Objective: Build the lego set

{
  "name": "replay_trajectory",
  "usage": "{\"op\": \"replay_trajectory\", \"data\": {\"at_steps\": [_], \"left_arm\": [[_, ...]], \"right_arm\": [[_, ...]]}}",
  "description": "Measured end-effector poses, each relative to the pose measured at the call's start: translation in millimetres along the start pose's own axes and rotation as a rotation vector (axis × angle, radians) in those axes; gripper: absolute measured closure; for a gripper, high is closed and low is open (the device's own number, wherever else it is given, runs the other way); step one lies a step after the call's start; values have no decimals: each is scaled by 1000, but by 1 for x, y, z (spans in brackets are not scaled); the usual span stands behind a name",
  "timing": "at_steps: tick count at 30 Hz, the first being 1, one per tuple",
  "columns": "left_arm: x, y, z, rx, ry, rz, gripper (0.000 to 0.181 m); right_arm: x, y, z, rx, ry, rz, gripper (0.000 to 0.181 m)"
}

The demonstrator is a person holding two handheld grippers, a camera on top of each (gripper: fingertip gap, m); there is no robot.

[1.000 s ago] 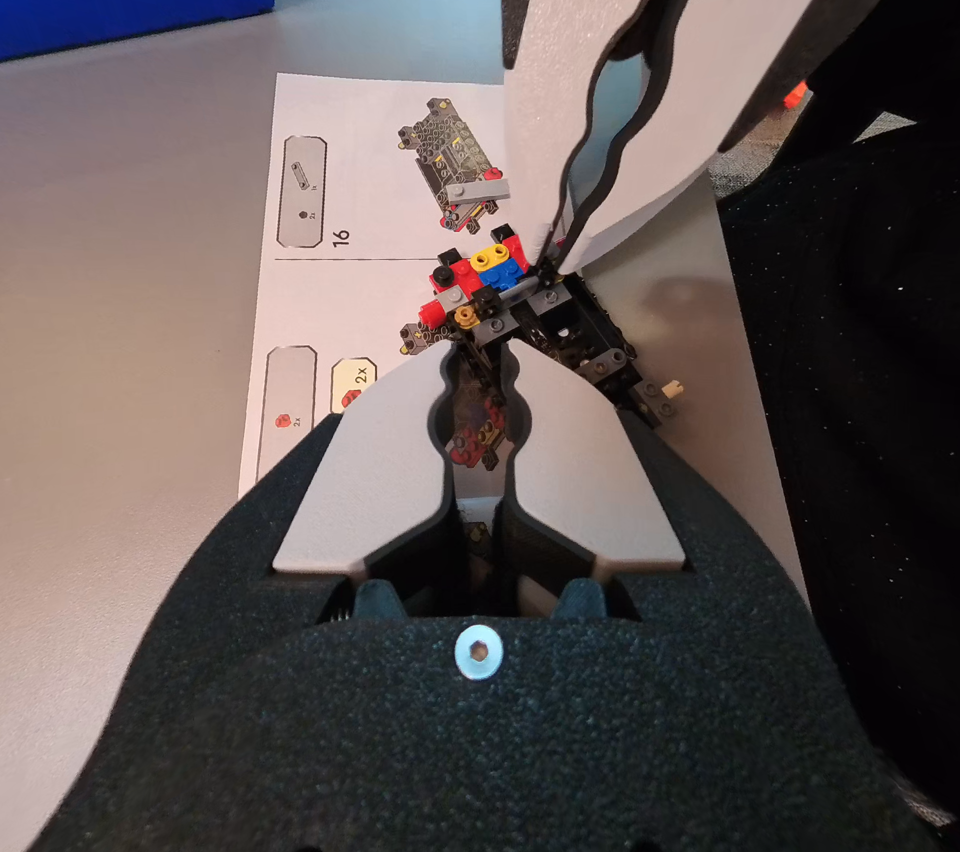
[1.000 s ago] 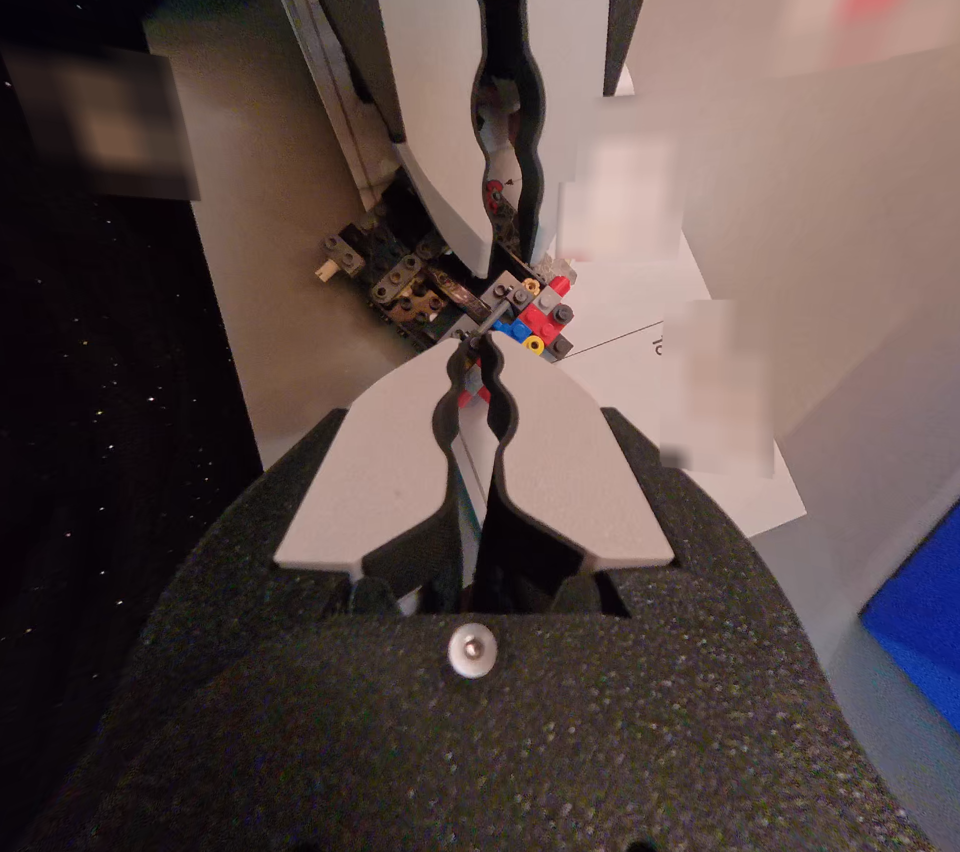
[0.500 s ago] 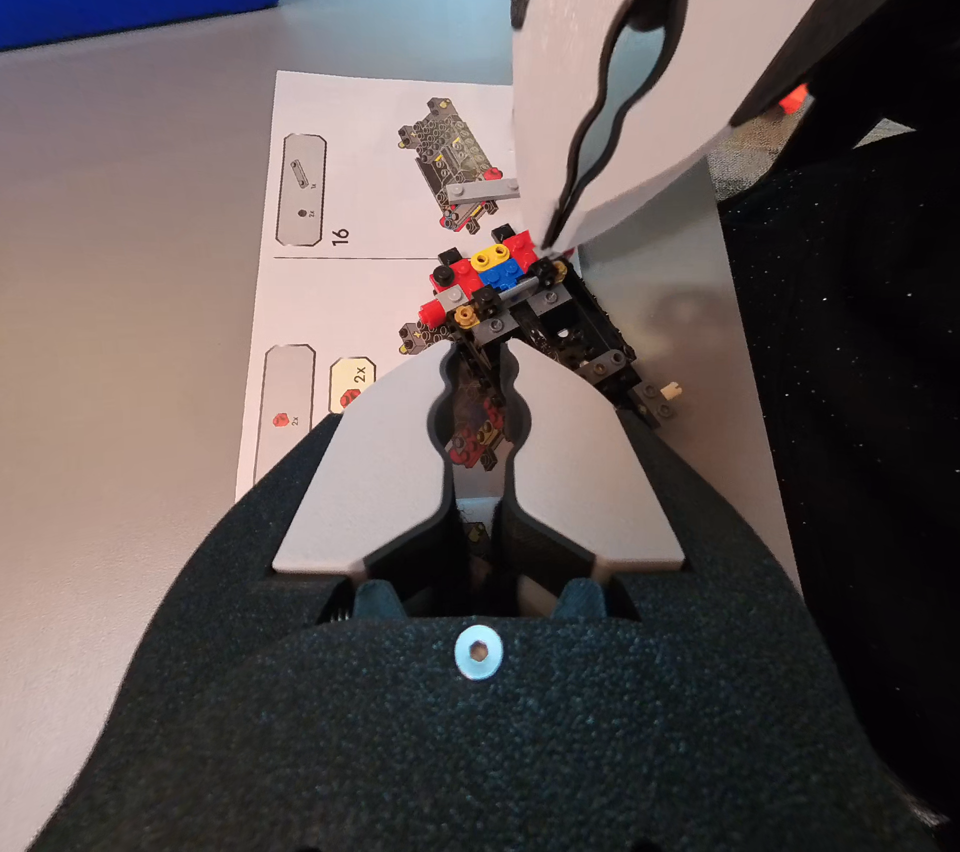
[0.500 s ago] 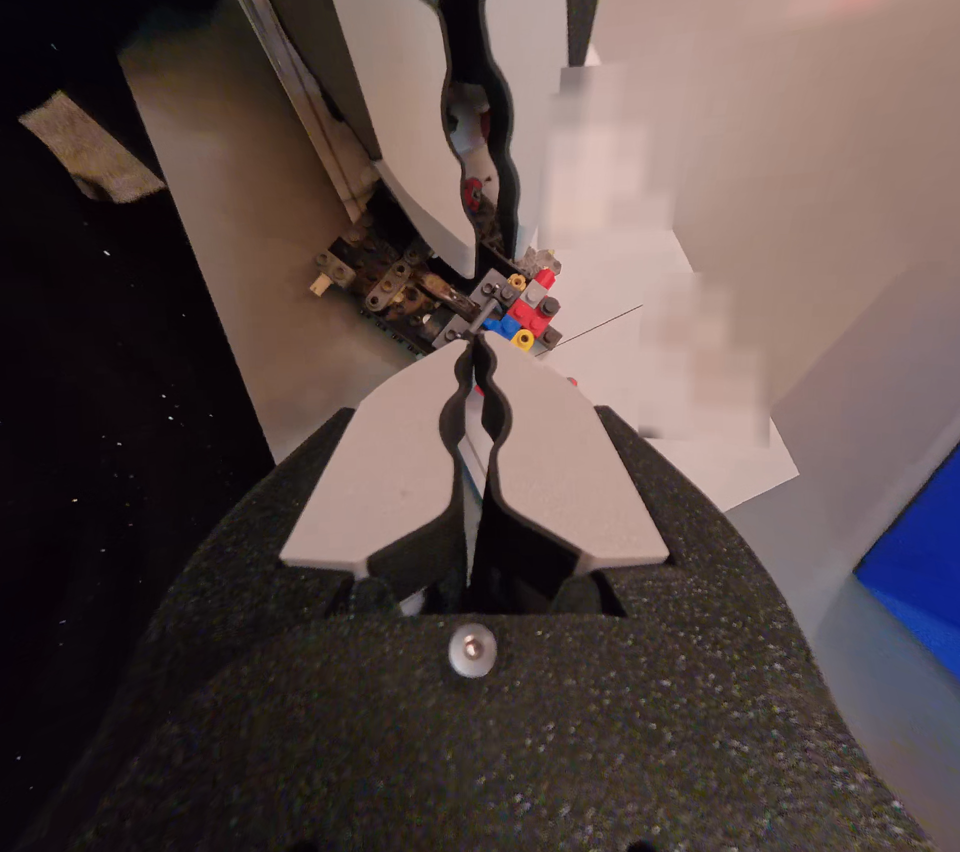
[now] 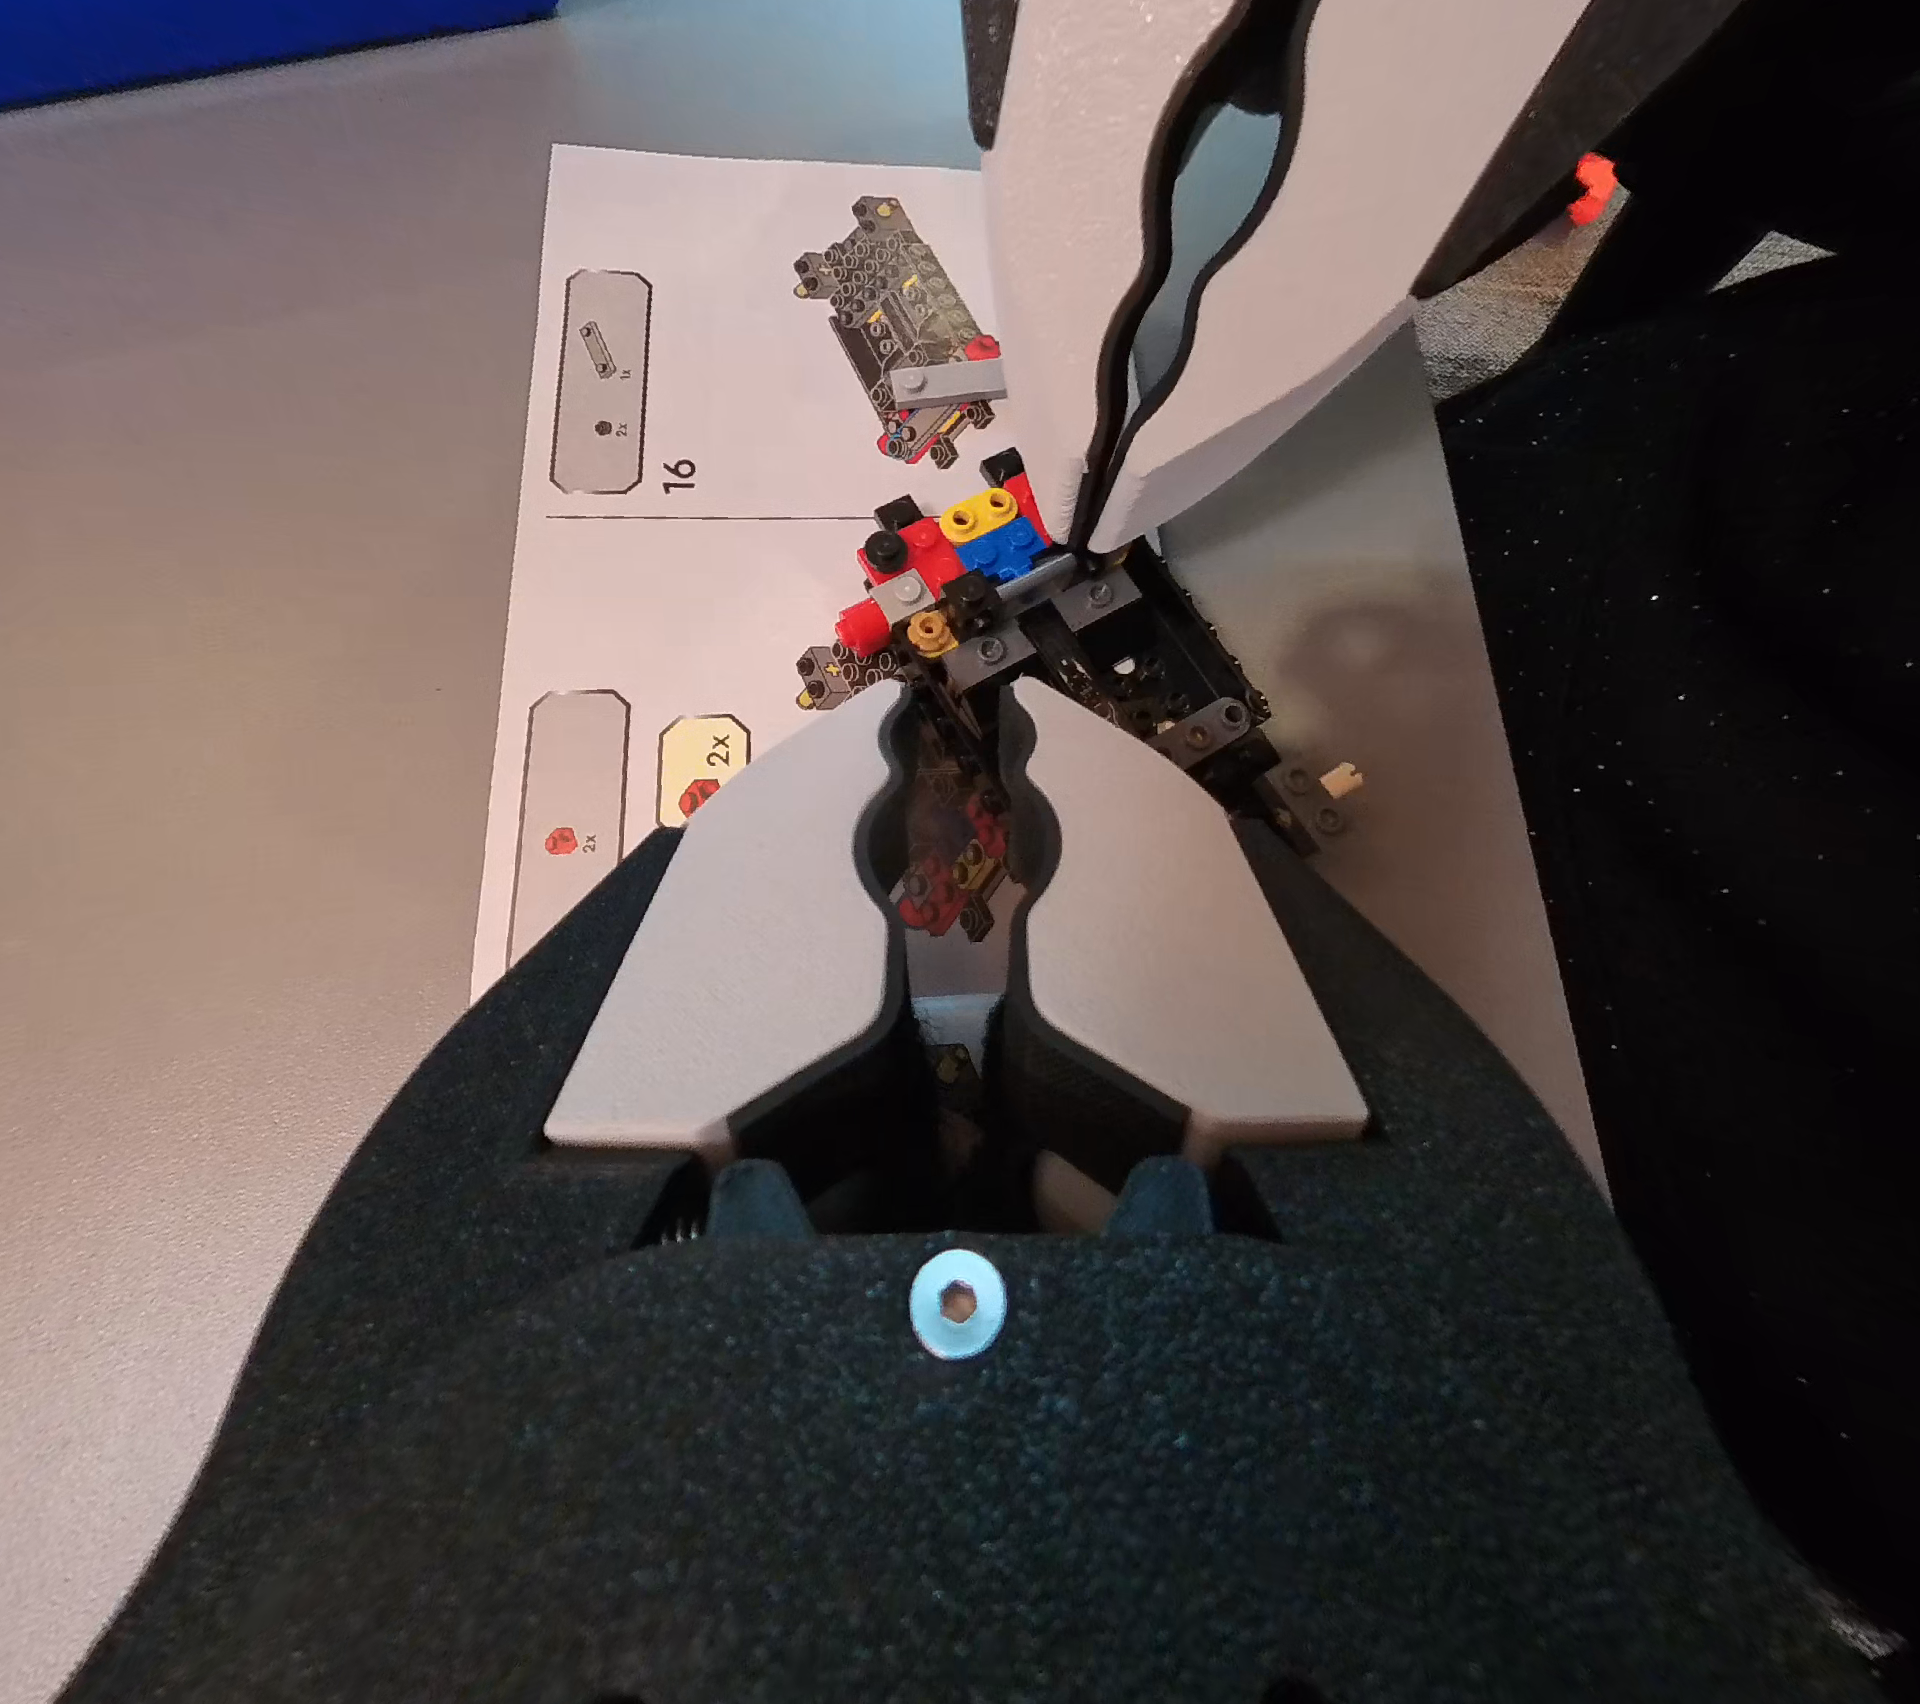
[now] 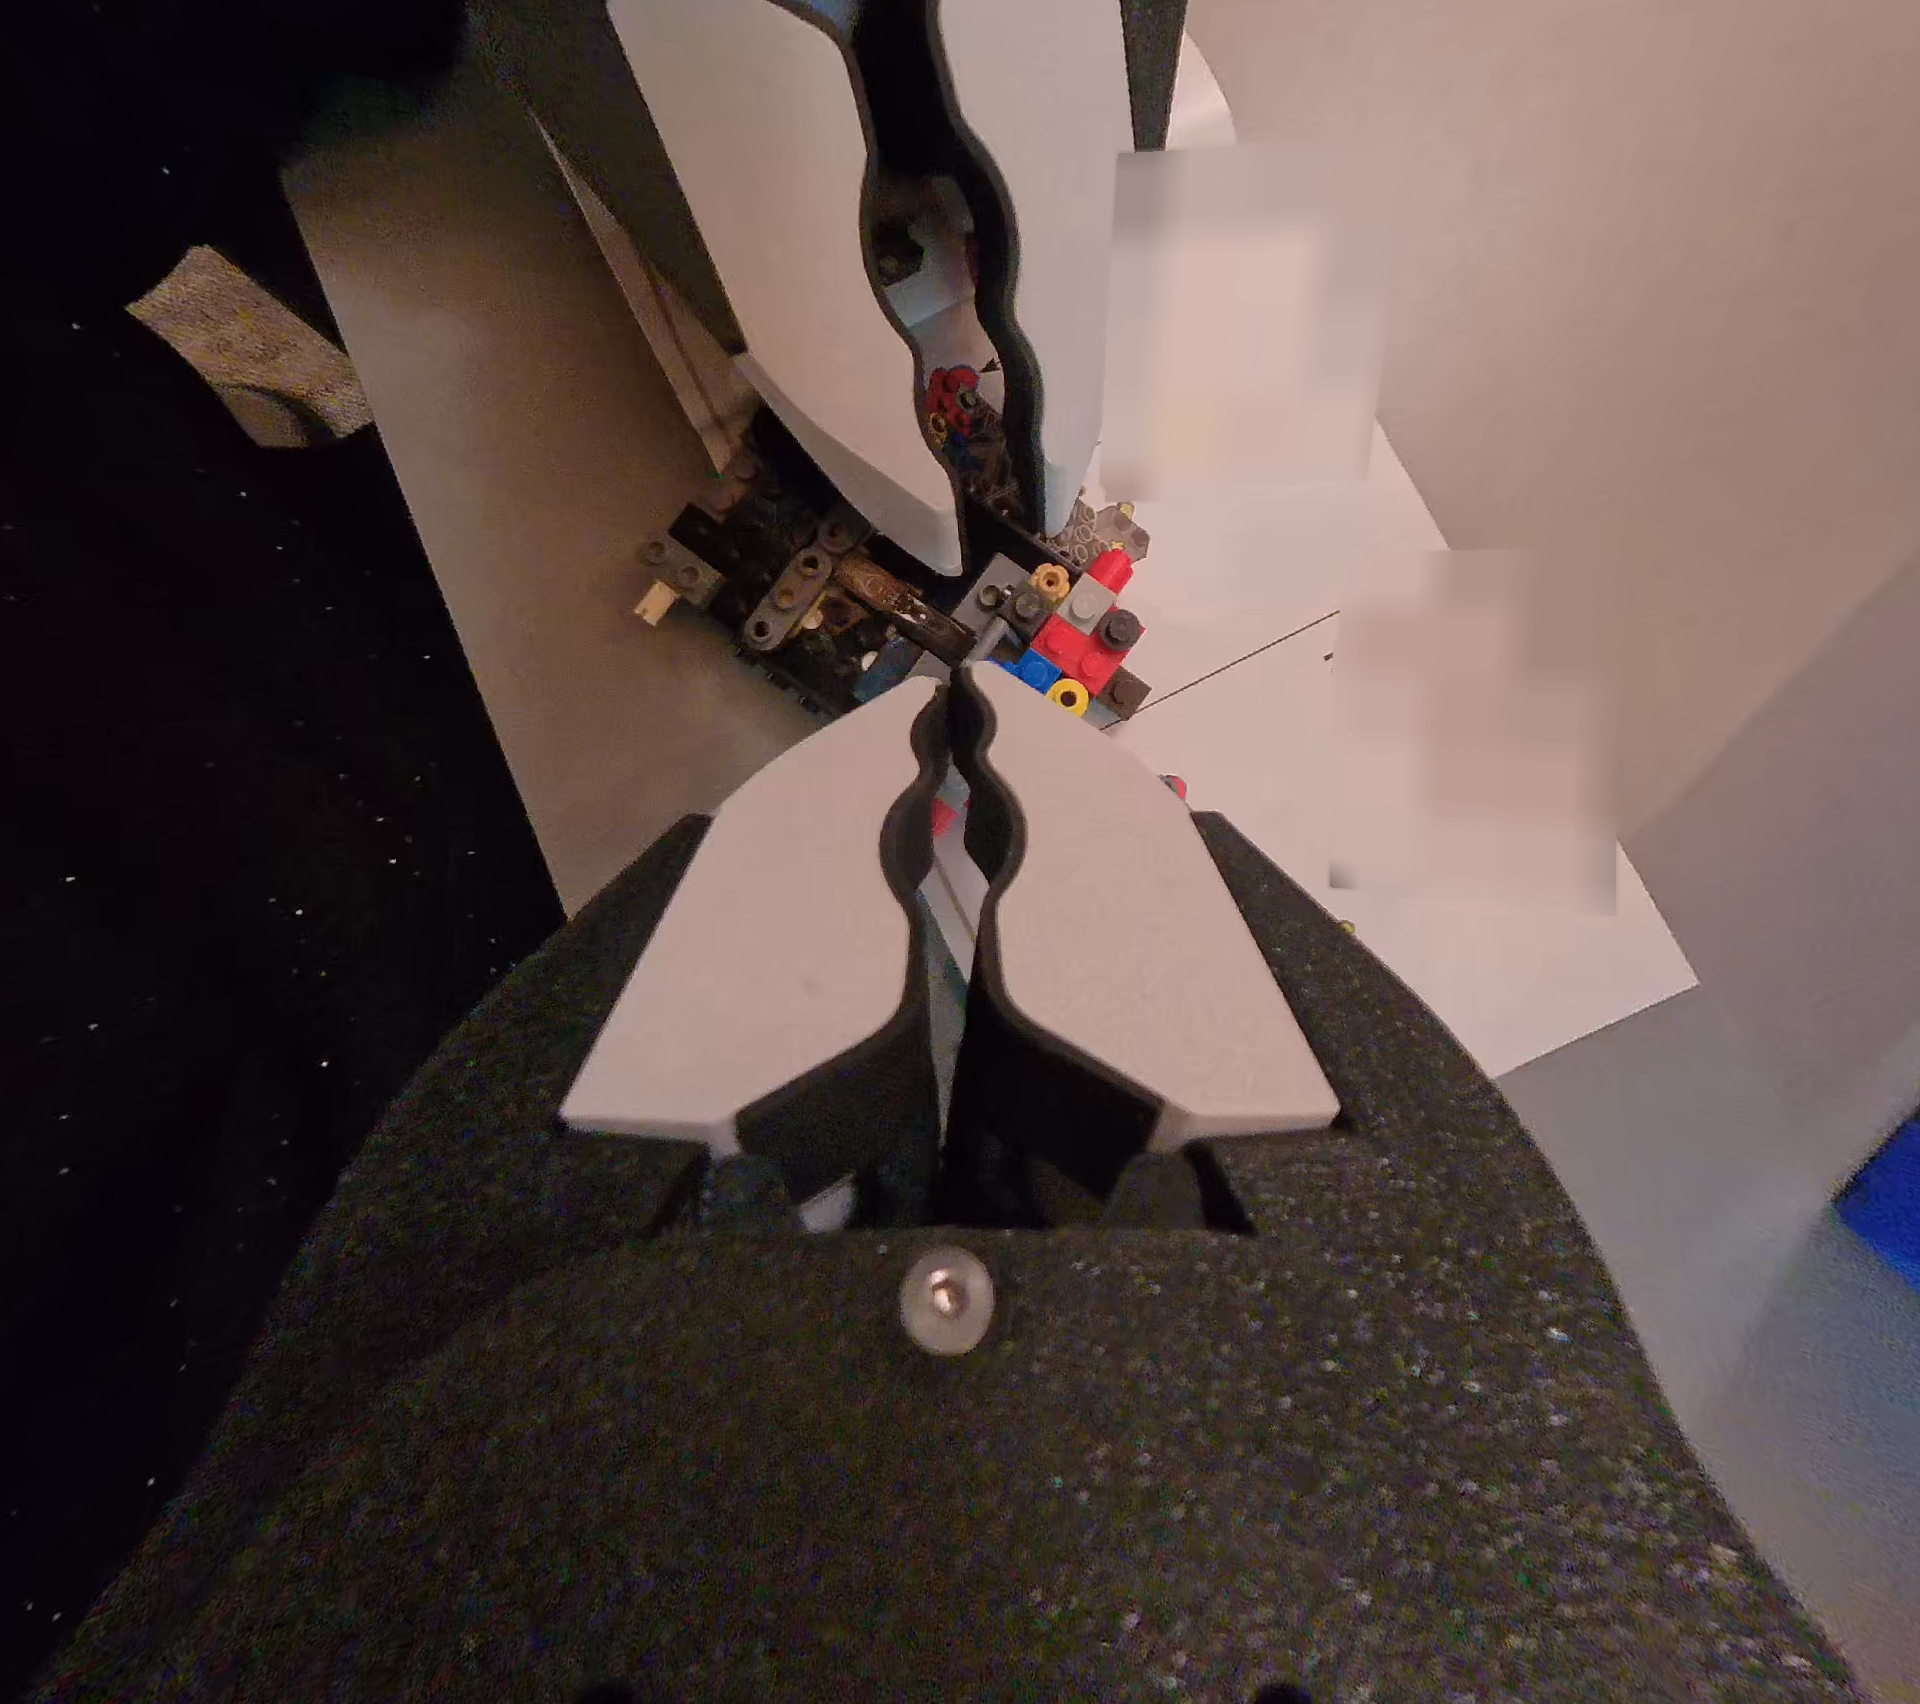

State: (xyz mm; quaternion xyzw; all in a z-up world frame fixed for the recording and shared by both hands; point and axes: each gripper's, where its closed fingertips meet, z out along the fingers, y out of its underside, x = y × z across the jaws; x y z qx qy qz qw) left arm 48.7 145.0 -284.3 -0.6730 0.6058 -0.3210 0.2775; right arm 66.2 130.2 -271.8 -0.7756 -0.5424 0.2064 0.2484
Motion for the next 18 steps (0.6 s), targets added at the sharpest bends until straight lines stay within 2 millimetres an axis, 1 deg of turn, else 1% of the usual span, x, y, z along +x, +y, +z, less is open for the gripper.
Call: {"op": "replay_trajectory", "data": {"at_steps": [6, 11, 13, 14, 15, 16, 17, 18], "left_arm": [[0, 0, 0, -1, 2, -2, 168], [0, 0, 0, 0, 0, -1, 168], [0, 0, 0, 1, 1, -2, 168], [0, 0, 0, 1, 1, -1, 168], [0, 0, 0, 1, 0, -1, 167], [0, 0, 0, 2, 0, -1, 168], [0, 0, 0, 2, 2, -2, 168], [0, 0, 0, 3, 4, -4, 168]], "right_arm": [[-1, 0, 0, 67, -1, 28, 181], [0, 0, 0, 53, 26, -15, 181], [0, -5, -1, 67, 3, -26, 181], [-1, -13, -4, 113, -22, -13, 181], [0, -19, -6, 148, -35, 1, 181], [6, -21, -6, 152, -15, -1, 181], [13, -19, -3, 132, 15, -12, 181], [16, -18, 0, 114, 19, -18, 181]]}}
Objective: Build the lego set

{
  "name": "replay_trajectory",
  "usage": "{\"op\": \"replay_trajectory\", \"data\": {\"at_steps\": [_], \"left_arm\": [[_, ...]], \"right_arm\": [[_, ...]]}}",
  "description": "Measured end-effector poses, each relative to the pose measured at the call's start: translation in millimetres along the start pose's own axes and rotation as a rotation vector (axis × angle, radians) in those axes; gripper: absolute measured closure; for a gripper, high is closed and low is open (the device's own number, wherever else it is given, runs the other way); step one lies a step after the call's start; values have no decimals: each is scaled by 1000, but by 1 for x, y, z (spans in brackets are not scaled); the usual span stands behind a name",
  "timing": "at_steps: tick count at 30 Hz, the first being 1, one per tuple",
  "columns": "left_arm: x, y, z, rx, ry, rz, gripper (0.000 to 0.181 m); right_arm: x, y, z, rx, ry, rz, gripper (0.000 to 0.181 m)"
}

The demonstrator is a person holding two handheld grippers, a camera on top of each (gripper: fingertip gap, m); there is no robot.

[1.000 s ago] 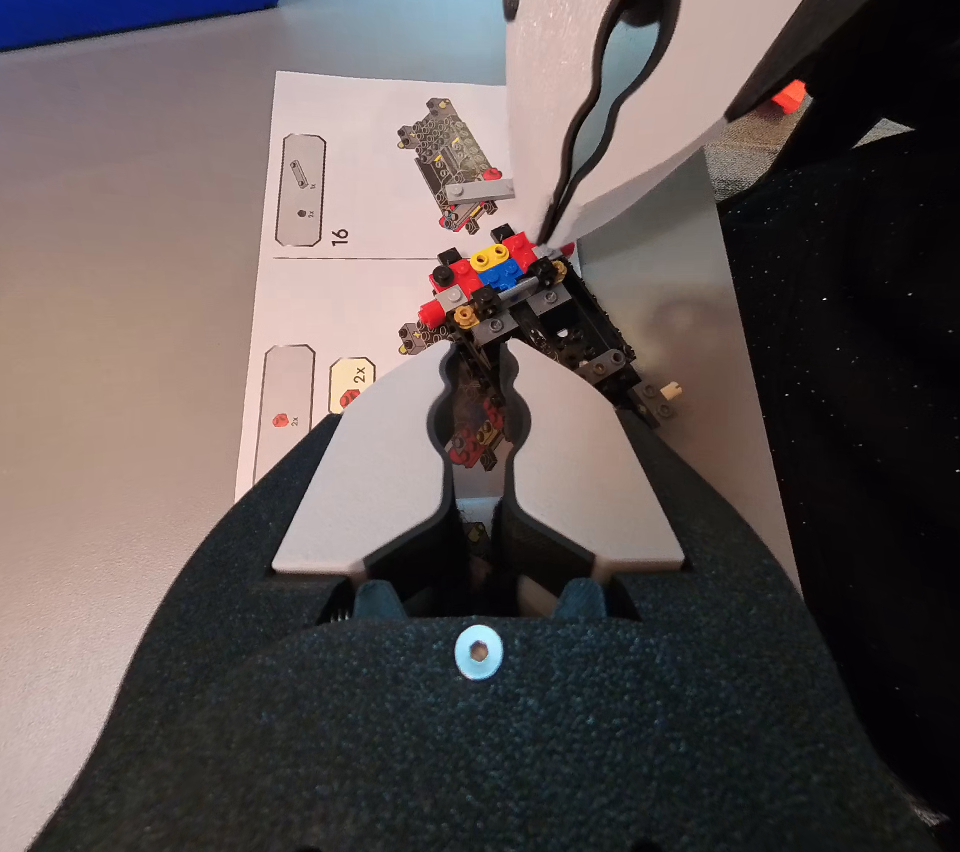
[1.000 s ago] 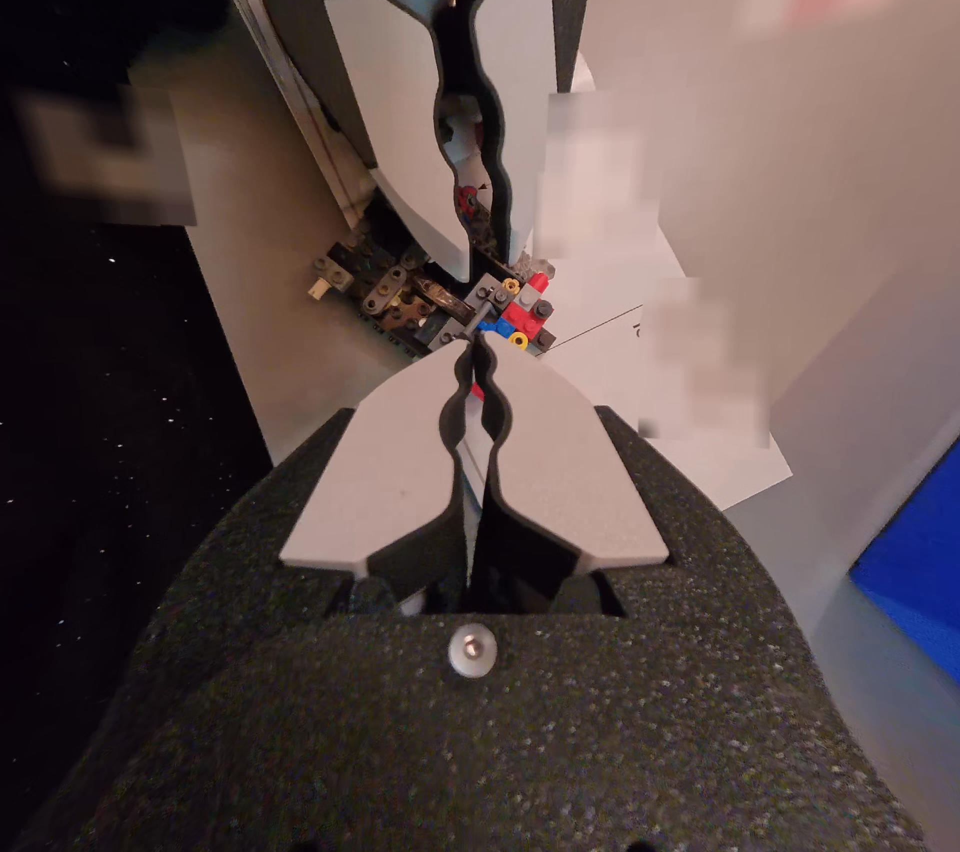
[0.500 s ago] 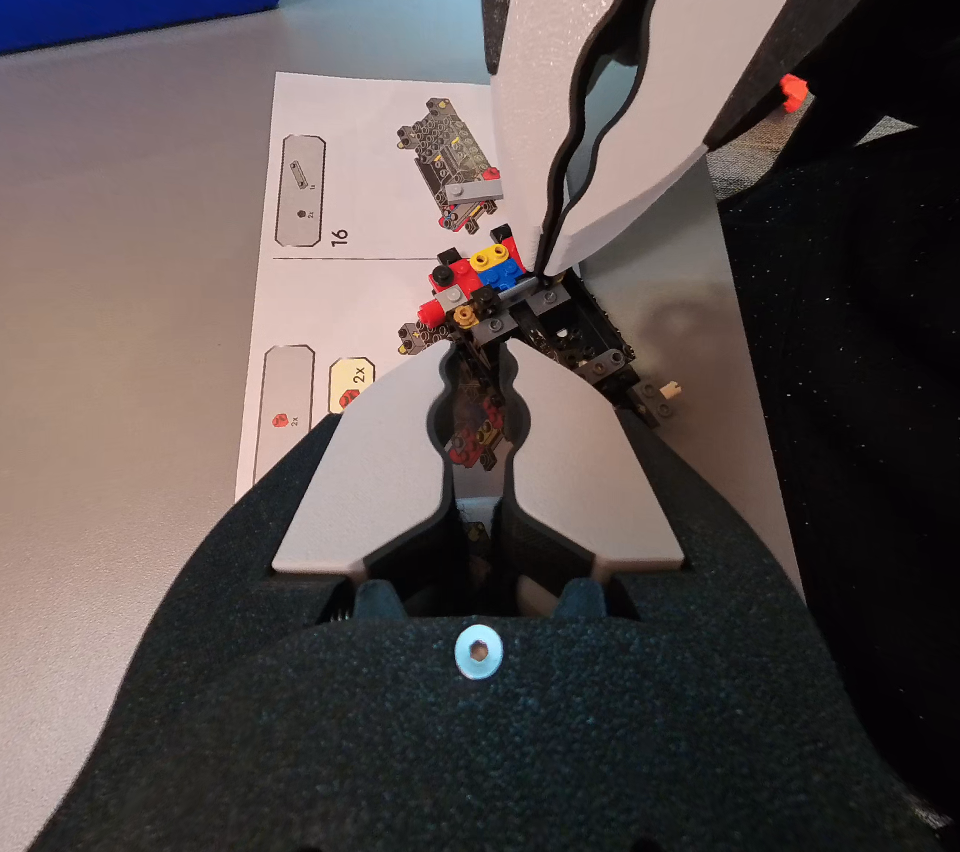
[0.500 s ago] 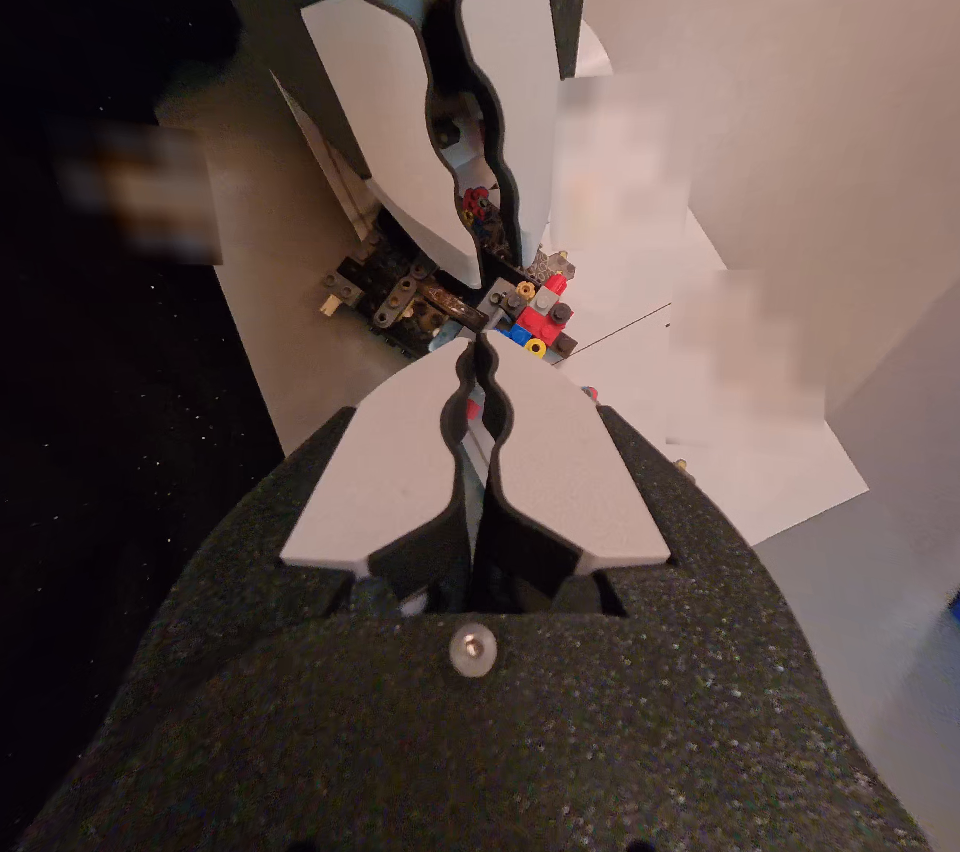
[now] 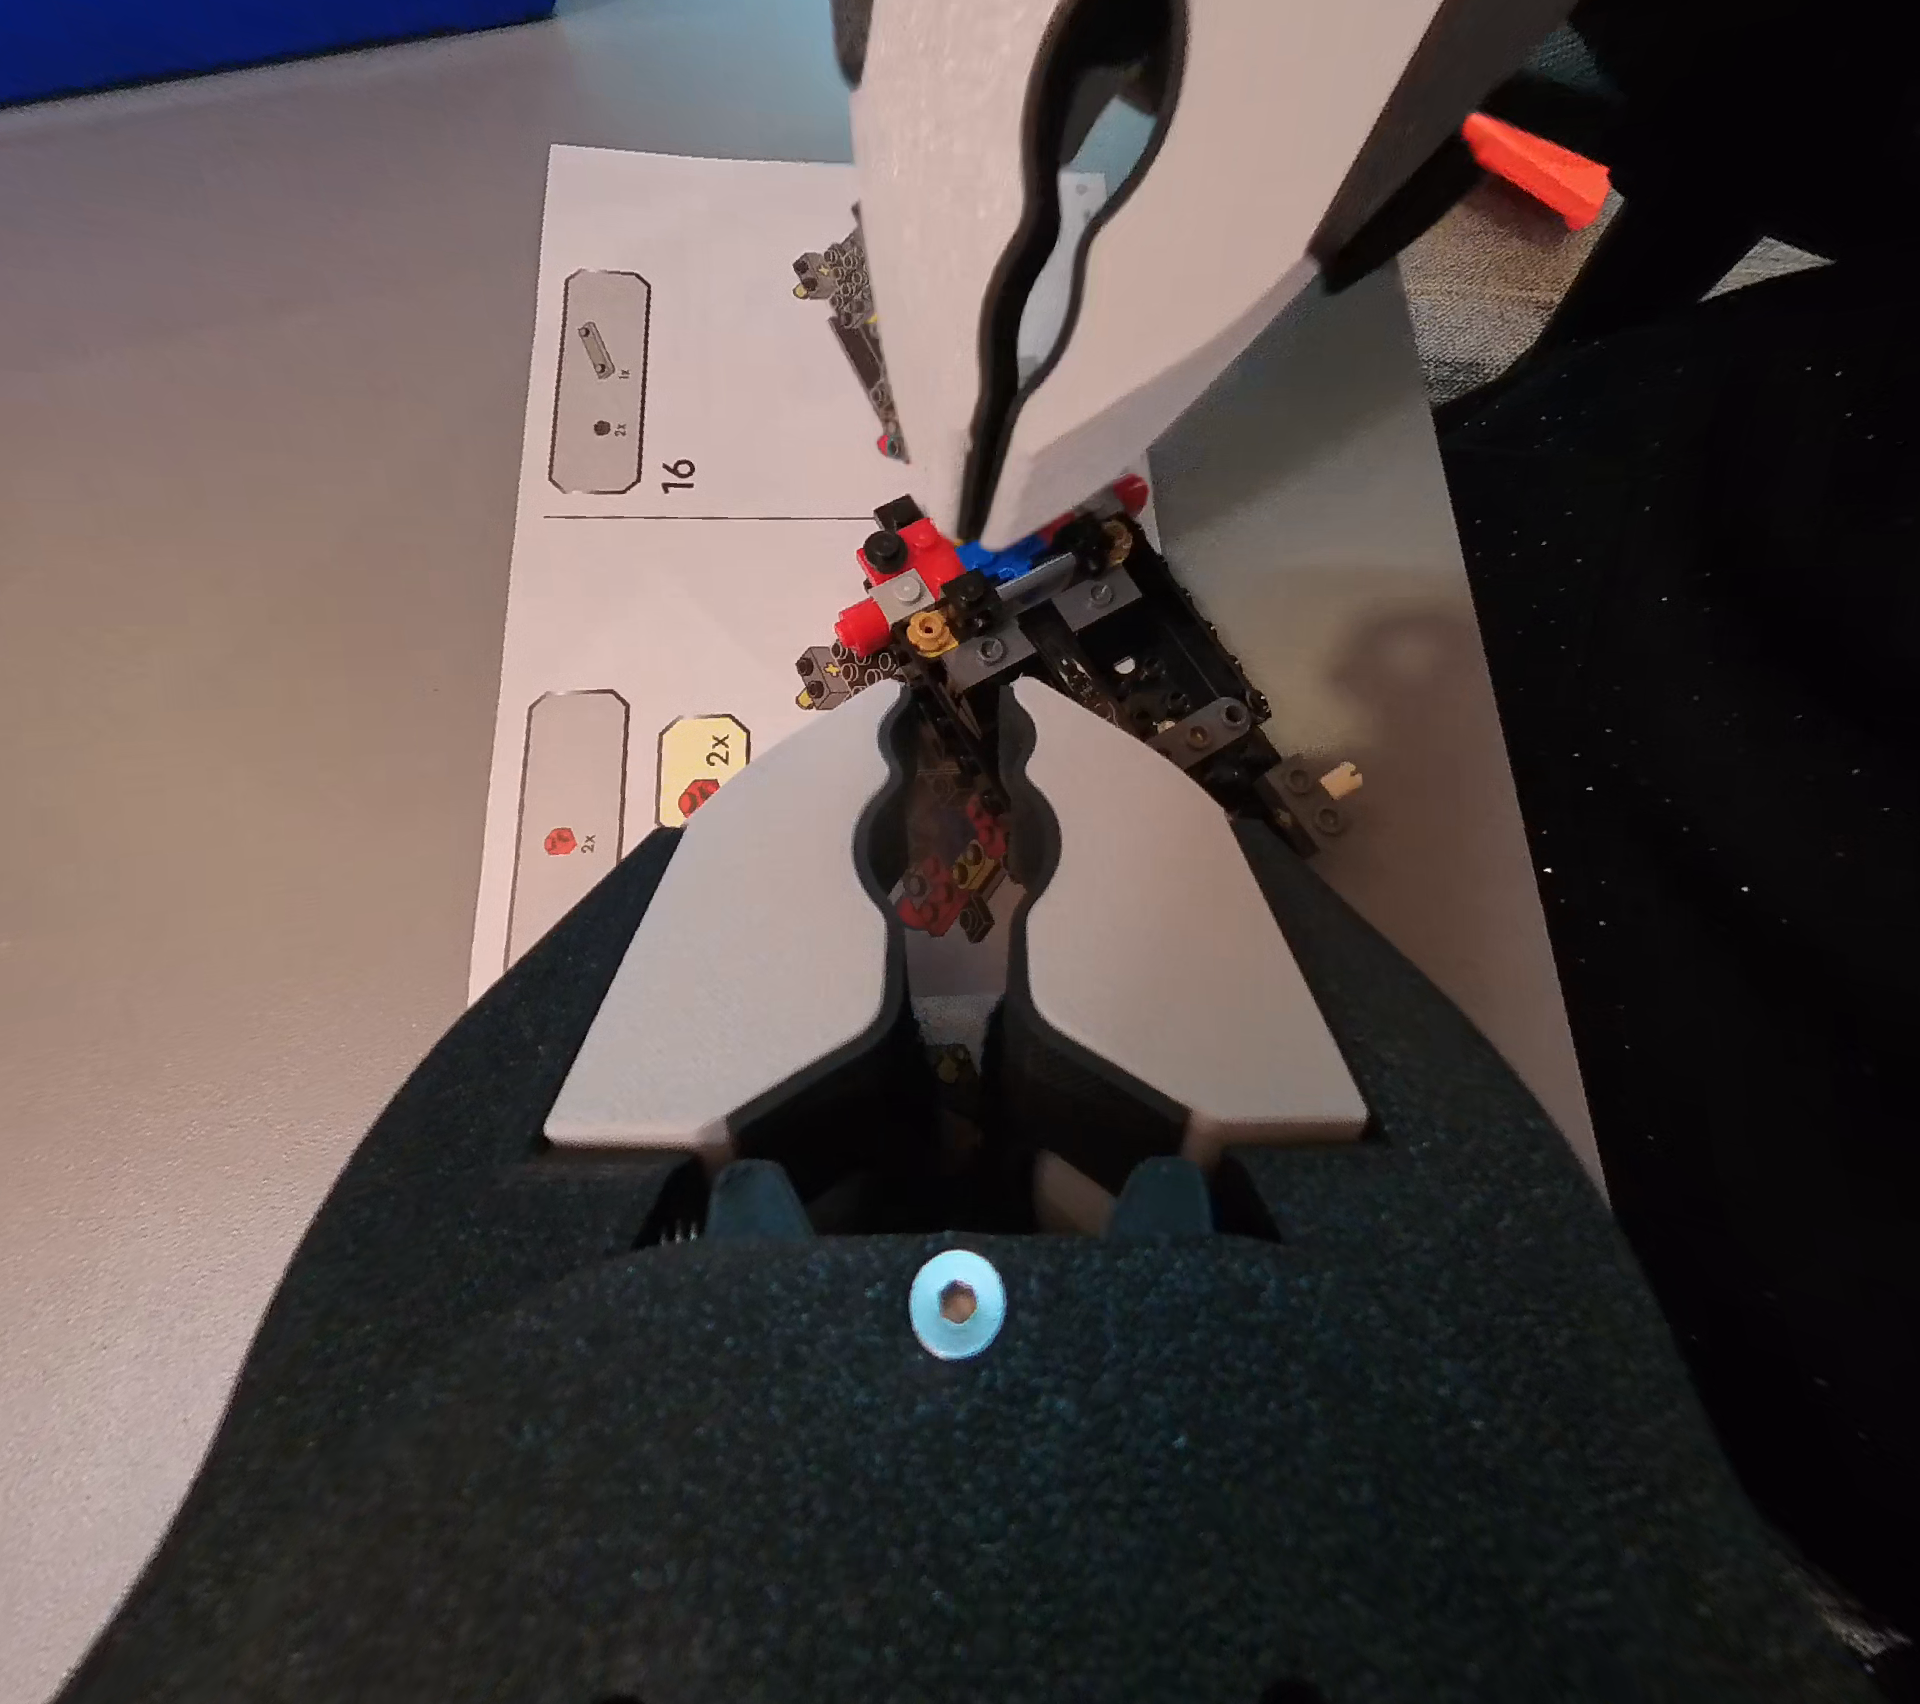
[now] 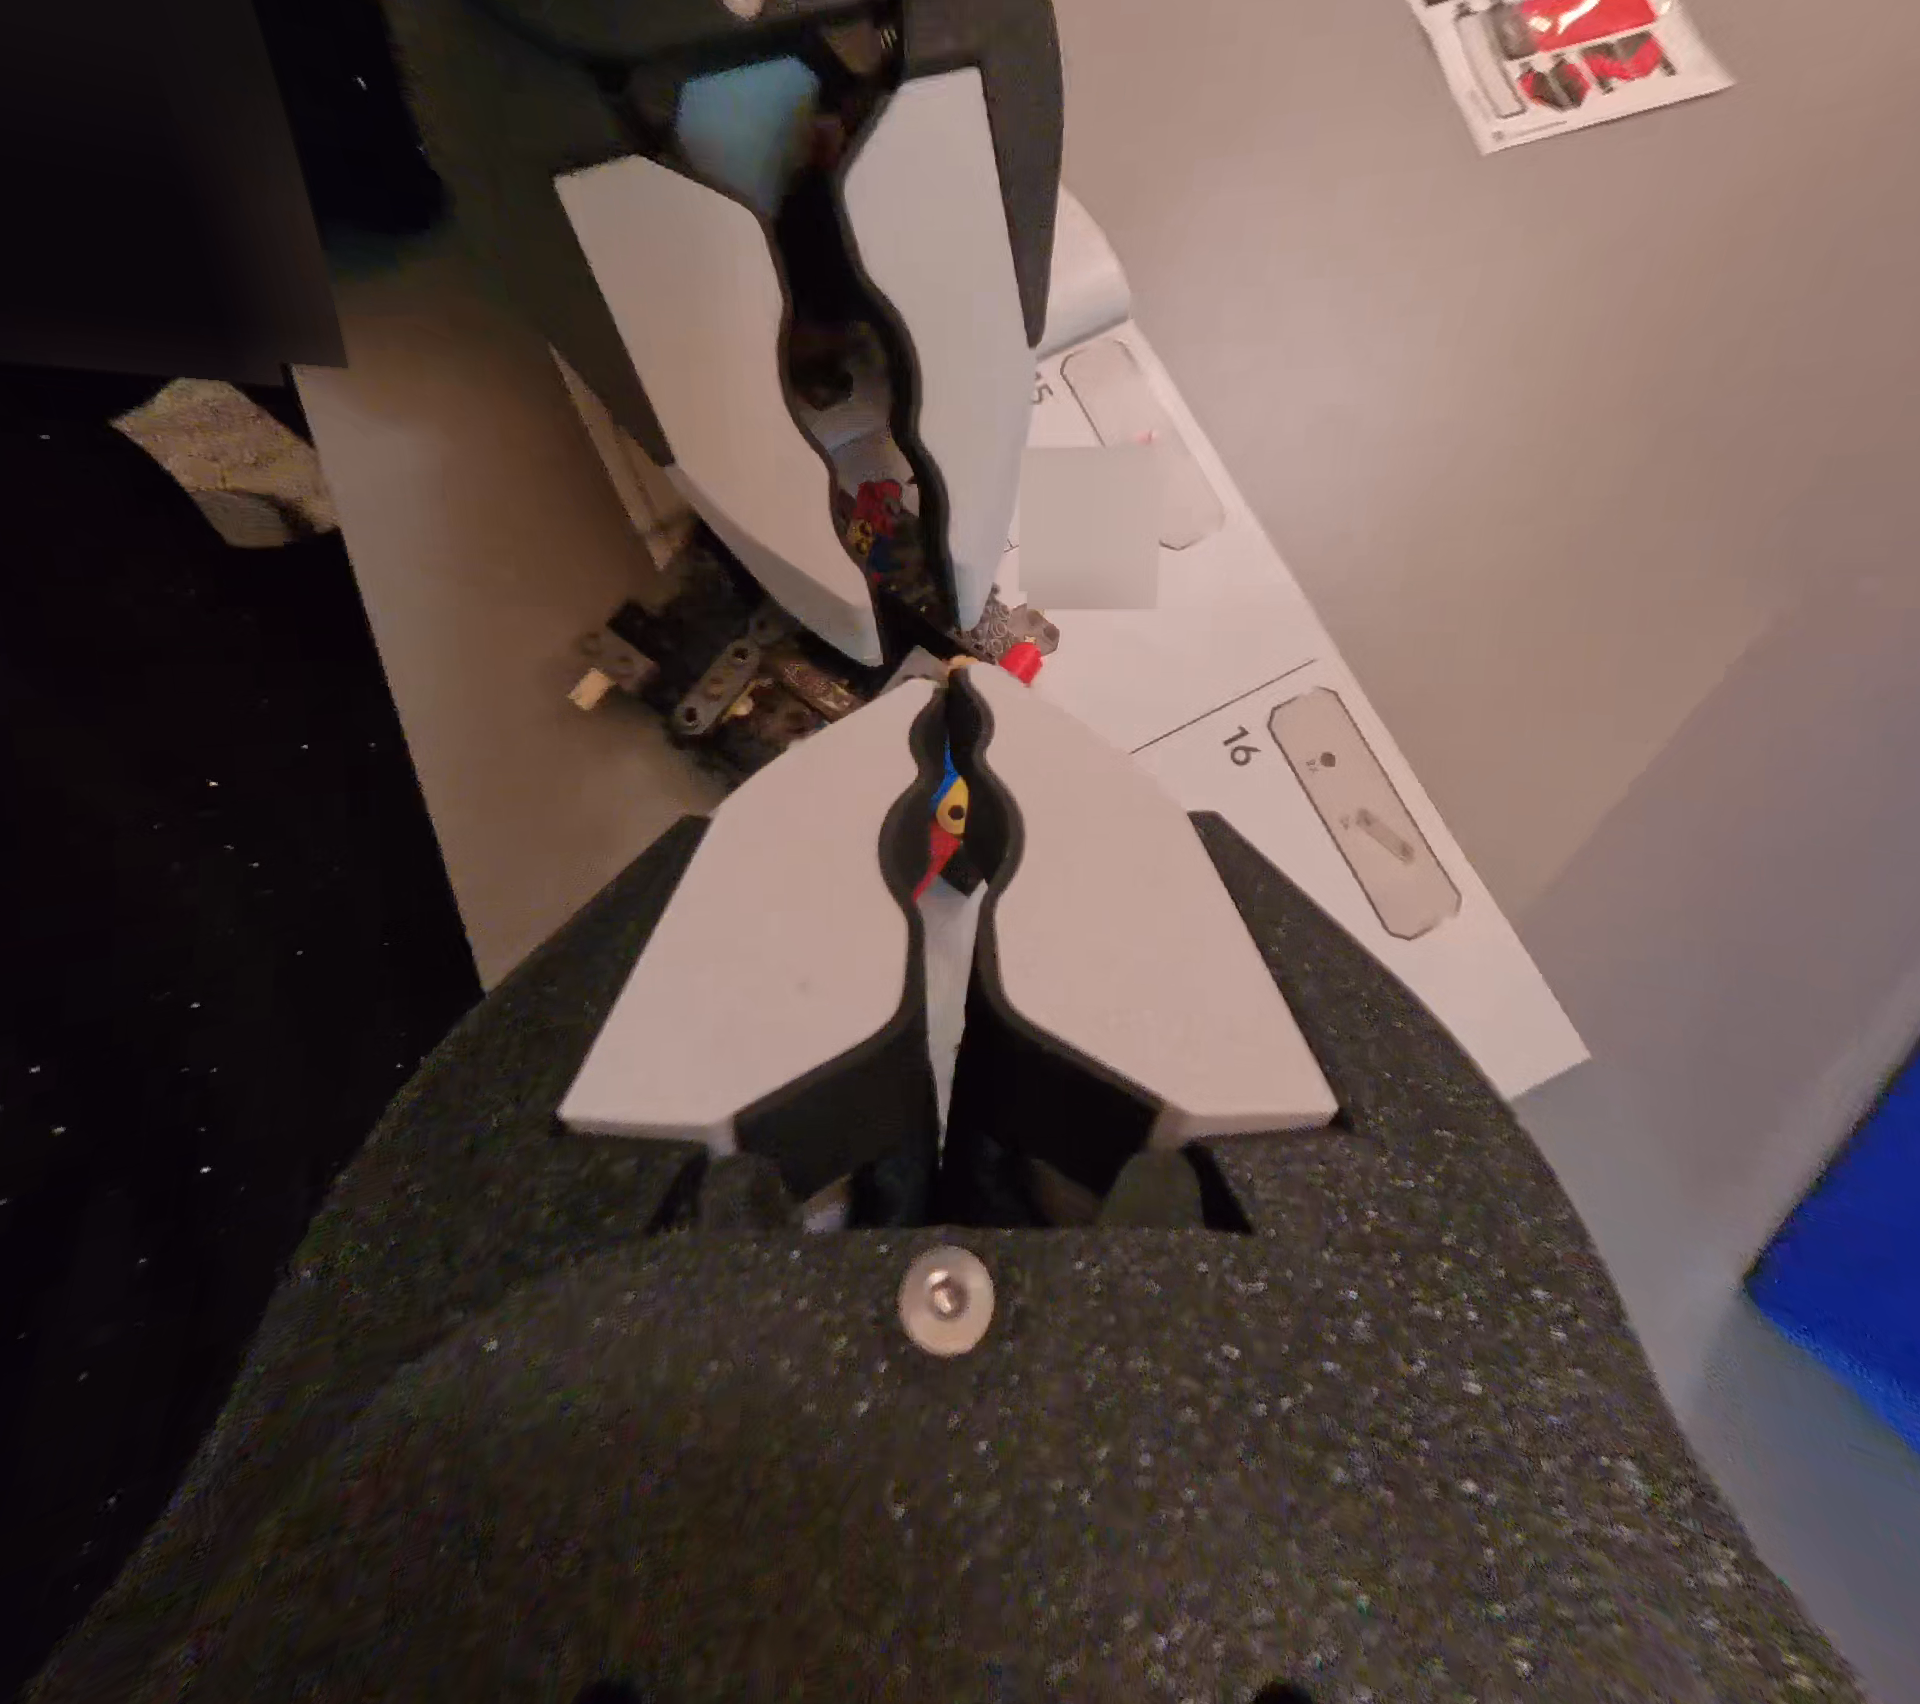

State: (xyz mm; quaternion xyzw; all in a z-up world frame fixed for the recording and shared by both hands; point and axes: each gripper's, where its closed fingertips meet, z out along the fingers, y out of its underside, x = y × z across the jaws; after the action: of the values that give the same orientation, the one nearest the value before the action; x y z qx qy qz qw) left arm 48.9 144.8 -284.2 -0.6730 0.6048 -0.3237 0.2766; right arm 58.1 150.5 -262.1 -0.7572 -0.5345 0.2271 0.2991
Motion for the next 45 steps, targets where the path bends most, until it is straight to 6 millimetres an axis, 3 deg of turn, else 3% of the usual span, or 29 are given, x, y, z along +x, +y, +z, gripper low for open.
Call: {"op": "replay_trajectory", "data": {"at_steps": [6, 26, 29, 31, 33, 35, 37, 39, 42, 45], "left_arm": [[0, 0, 0, 0, 1, 0, 167], [0, 0, 0, 0, -1, 1, 167], [0, 0, 0, 0, -1, 2, 167], [0, 0, 0, 1, 1, 0, 167], [0, 0, 0, 1, 3, -2, 168], [0, 0, 0, 2, 5, -5, 167], [0, 0, 0, 2, 7, -7, 167], [0, 0, 0, 2, 5, -5, 167], [0, 0, 0, 3, 6, -7, 167], [0, 0, 0, 3, 8, -14, 166]], "right_arm": [[1, 3, 10, -31, -24, 13, 181], [-1, 1, 10, -57, -19, -18, 181], [0, -8, 1, 44, -67, 67, 181], [13, -12, -16, 114, -17, 84, 181], [27, -6, -37, 139, 52, 99, 181], [38, 9, -55, 123, 91, 142, 145], [41, 28, -66, 96, 108, 160, 146], [34, 45, -70, 69, 81, 131, 160], [24, 74, -66, -34, 50, 118, 168], [19, 86, -59, -81, 49, 107, 168]]}}
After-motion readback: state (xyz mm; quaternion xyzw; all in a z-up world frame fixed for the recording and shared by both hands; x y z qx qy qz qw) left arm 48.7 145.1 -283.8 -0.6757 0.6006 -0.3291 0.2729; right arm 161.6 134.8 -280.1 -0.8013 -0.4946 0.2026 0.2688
